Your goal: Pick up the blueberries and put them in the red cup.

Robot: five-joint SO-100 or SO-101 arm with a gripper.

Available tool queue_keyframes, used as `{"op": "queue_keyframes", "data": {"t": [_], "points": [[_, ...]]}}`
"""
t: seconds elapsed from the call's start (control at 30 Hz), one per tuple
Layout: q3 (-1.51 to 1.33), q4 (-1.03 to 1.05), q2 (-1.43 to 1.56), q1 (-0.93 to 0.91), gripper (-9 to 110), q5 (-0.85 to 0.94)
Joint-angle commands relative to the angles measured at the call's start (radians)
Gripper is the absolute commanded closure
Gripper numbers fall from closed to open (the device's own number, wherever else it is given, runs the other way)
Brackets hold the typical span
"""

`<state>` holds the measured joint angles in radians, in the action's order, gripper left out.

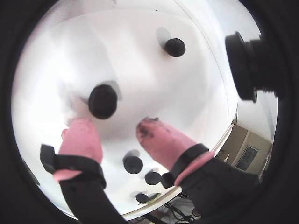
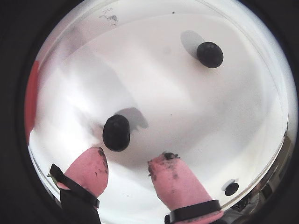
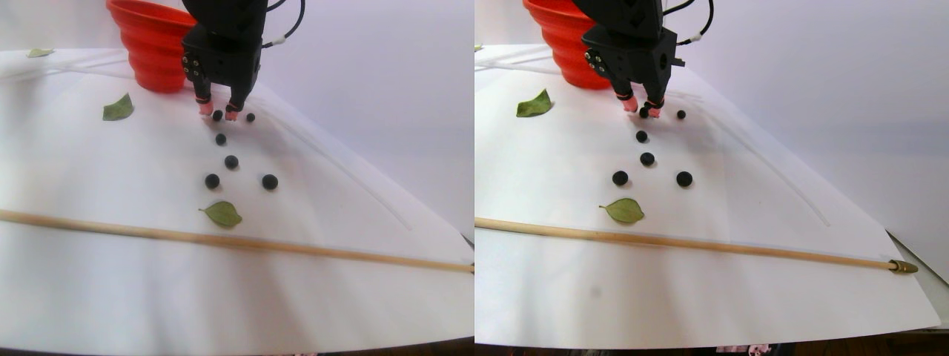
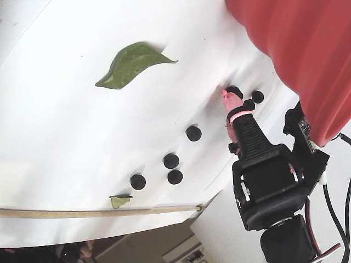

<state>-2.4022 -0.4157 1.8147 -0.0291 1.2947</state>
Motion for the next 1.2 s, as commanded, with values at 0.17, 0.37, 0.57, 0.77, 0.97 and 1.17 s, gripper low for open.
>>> {"op": "queue_keyframes", "data": {"t": [0.17, 0.37, 0.57, 0.77, 0.97, 1.17], "points": [[0.058, -0.023, 0.000, -0.008, 85, -0.026], [0.063, -0.060, -0.035, -0.008, 85, -0.025], [0.069, -0.077, -0.052, -0.011, 85, -0.025], [0.074, -0.094, -0.067, -0.014, 86, -0.028], [0.077, -0.123, -0.098, -0.015, 87, -0.029], [0.086, -0.141, -0.117, -0.014, 88, -0.032]]}}
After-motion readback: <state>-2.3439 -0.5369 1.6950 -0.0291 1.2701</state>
